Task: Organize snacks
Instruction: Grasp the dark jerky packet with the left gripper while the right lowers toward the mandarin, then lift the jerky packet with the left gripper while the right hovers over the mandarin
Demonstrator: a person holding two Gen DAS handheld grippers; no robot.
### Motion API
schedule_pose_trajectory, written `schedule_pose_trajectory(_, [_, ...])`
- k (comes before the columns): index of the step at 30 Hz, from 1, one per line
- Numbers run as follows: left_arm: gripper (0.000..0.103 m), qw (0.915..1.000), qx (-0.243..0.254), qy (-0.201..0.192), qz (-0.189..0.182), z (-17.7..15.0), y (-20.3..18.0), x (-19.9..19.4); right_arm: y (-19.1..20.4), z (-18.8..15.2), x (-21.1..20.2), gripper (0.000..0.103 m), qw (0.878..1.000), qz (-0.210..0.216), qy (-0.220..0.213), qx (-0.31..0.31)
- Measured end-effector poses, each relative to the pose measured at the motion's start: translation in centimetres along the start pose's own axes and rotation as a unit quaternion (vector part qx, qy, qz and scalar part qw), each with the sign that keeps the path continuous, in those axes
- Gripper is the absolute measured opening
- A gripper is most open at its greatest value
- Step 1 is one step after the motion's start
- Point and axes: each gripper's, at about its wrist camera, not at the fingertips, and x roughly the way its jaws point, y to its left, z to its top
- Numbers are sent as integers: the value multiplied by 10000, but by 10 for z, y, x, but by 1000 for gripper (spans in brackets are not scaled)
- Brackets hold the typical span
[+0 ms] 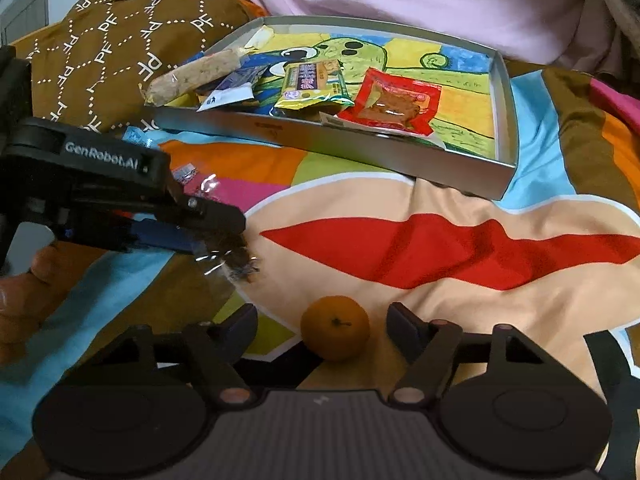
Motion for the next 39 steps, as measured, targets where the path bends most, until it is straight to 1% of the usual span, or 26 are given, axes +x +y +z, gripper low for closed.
schedule_pose_trajectory(3, [27,9997,105,-224,22,-1,-5,-3,-1,0,1,74,10000,-1,33,71])
schedule_pose_trajectory(5, [27,9994,154,-322,-16,0,-8,-4,-2,0,2,74,9999,18,50,128])
schedule_pose_trajectory(7, [28,9993,167,-329,-52,2,-9,-3,-2,0,2,73,9998,36,69,160])
schedule_pose_trajectory(10, [33,9995,84,-287,-80,4,-7,6,-1,0,2,72,9998,58,94,168])
schedule_pose_trajectory(14, [33,9998,-44,-138,-108,4,-4,19,-1,-1,4,68,9997,103,127,201])
schedule_pose_trajectory(16, [32,9999,54,-89,-63,2,-5,23,-2,-1,5,66,9994,146,147,265])
schedule_pose_trajectory(18, [26,9997,230,-57,42,2,-10,25,-4,-1,5,63,9992,166,155,325])
schedule_pose_trajectory(21, [25,9994,322,-38,133,2,-13,24,-5,-1,5,57,9990,184,149,373])
schedule_pose_trajectory(23, [25,9987,438,-9,258,3,-17,23,-5,-1,5,54,9989,205,152,401])
schedule_pose_trajectory(27, [25,9945,816,134,647,7,-30,17,-4,-2,4,41,9988,242,151,407])
schedule_pose_trajectory(31, [24,9869,1125,274,1125,10,-37,3,-1,-4,3,41,9987,333,126,357])
schedule_pose_trajectory(34, [24,9844,1025,426,1366,10,-31,-13,3,-5,2,41,9984,483,107,284])
schedule_pose_trajectory(36, [25,9844,887,505,1431,8,-23,-26,8,-6,0,41,9979,609,97,205])
schedule_pose_trajectory(39, [25,9829,818,612,1530,3,-14,-44,19,-8,-5,41,9970,772,57,18])
